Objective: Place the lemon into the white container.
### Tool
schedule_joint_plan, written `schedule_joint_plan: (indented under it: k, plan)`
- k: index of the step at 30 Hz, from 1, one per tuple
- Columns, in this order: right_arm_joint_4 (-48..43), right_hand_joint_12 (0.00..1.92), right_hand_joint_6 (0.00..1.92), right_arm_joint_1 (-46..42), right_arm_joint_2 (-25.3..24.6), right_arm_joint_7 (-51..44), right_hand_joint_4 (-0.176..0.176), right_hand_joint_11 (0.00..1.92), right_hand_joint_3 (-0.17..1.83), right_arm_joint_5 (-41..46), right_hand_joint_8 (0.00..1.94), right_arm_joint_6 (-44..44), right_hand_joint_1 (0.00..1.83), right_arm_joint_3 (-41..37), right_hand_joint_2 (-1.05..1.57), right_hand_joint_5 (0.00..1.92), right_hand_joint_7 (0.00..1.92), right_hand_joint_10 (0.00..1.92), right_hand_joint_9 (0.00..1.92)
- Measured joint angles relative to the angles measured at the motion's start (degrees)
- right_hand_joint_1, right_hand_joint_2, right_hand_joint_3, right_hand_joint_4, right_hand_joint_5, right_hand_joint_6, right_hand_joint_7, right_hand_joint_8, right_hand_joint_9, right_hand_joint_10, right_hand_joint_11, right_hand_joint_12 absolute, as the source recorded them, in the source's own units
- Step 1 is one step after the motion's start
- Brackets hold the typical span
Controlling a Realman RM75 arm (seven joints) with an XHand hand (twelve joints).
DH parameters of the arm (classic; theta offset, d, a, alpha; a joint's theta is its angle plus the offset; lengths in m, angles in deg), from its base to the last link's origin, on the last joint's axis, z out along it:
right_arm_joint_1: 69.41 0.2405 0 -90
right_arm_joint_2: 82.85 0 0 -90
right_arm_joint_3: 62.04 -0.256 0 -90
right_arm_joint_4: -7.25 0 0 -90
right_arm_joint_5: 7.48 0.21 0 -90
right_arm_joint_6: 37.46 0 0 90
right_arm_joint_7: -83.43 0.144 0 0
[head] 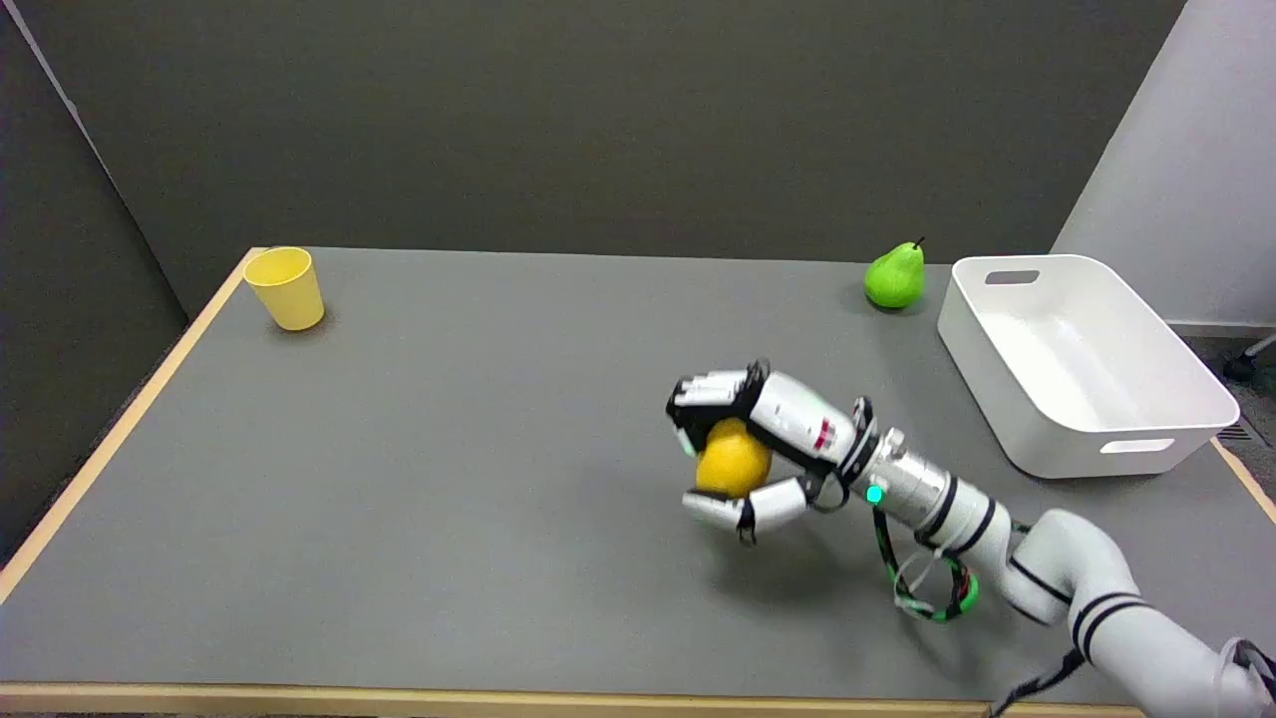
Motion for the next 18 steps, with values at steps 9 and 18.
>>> schedule_joint_plan:
  k: [9,18]
  plan:
    - [-2.86,1.92,1.92,4.92,2.31,-2.10,0.025,0.71,0.94,0.00,1.94,1.54,0.83,-4.53,0.96,0.61,0.62,1.92,0.95]
    - [-3.80,1.92,1.92,9.99,8.21,-6.03,0.022,0.71,0.94,0.00,1.94,9.95,0.83,-7.10,0.96,0.61,0.63,1.92,0.95]
